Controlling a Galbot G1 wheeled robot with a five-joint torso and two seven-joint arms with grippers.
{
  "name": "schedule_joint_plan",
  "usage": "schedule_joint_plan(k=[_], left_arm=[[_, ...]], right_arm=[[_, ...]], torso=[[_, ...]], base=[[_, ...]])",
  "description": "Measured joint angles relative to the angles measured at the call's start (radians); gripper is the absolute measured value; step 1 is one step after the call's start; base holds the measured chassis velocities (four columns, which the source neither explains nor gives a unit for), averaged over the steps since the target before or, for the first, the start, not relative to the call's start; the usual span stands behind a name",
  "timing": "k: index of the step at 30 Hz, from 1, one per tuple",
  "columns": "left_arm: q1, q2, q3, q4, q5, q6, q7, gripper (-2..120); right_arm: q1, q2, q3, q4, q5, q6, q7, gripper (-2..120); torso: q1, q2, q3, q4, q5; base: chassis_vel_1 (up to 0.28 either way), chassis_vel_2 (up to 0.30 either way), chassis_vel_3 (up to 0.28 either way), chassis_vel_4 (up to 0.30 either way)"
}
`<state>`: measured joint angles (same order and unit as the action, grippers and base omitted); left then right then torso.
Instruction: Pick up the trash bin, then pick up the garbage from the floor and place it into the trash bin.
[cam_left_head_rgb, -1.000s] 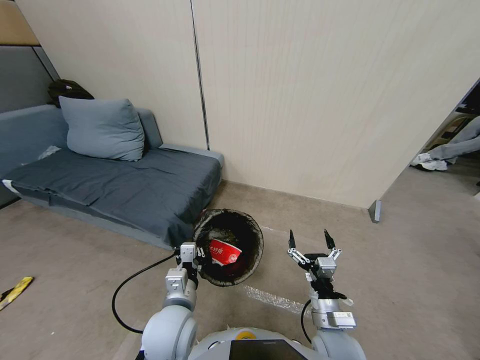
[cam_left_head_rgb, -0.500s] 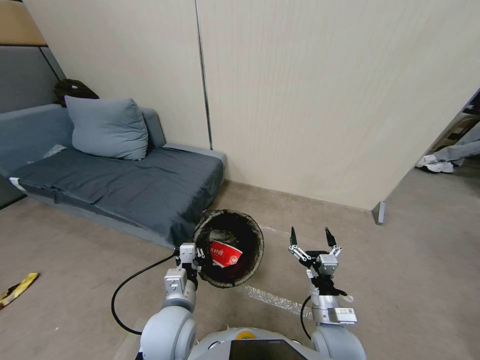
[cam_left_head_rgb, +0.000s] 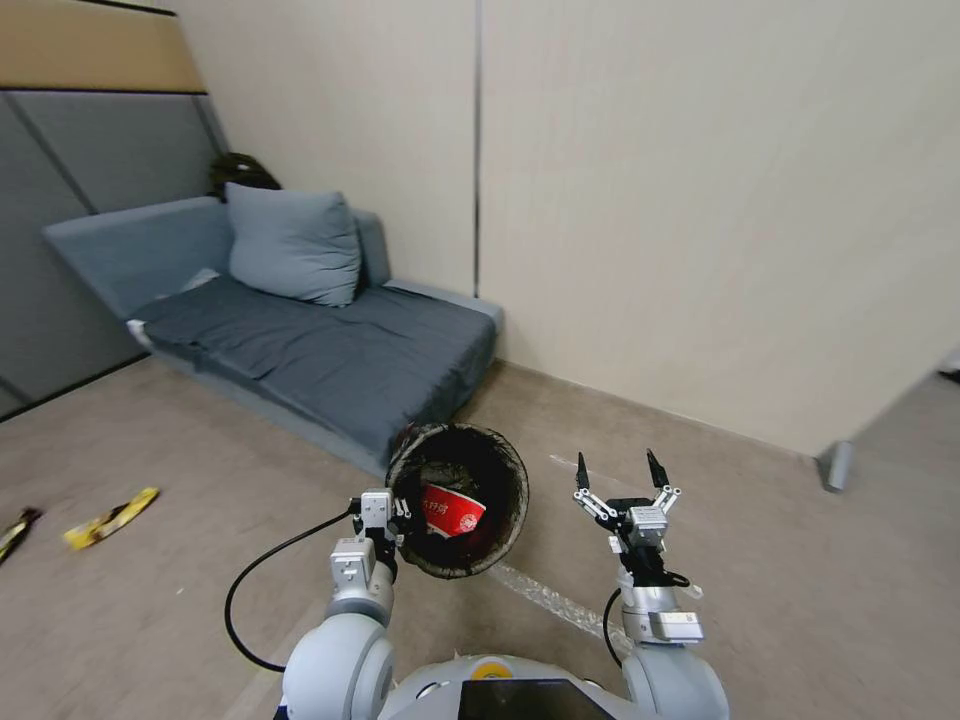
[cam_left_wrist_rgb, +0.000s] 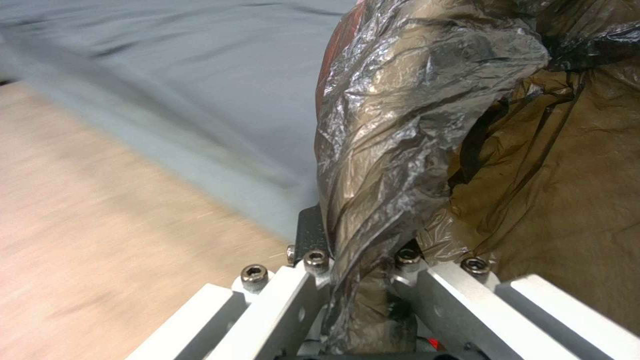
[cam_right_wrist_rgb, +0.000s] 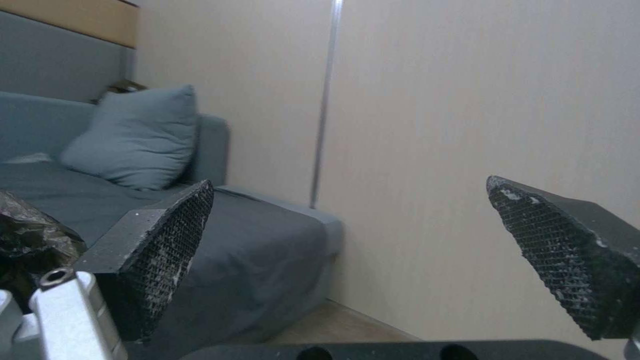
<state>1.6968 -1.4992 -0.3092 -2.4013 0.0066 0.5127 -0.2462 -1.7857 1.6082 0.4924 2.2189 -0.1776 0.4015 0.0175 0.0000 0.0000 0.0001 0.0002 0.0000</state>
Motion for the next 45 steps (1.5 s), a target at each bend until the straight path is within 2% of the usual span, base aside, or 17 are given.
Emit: schedule_joint_plan(k=[45], left_arm=[[-0.001, -0.001, -0.009, -0.014, -0.005, 0.007, 0.0, 1]], right_arm=[[-0.013, 0.0, -0.01, 0.028, 0.018, -0.019, -0.002, 100]], torso=[[0.0, 0.0, 0.0, -0.0003, 0.0]], base=[[0.126, 0.125, 0.125, 0.125]])
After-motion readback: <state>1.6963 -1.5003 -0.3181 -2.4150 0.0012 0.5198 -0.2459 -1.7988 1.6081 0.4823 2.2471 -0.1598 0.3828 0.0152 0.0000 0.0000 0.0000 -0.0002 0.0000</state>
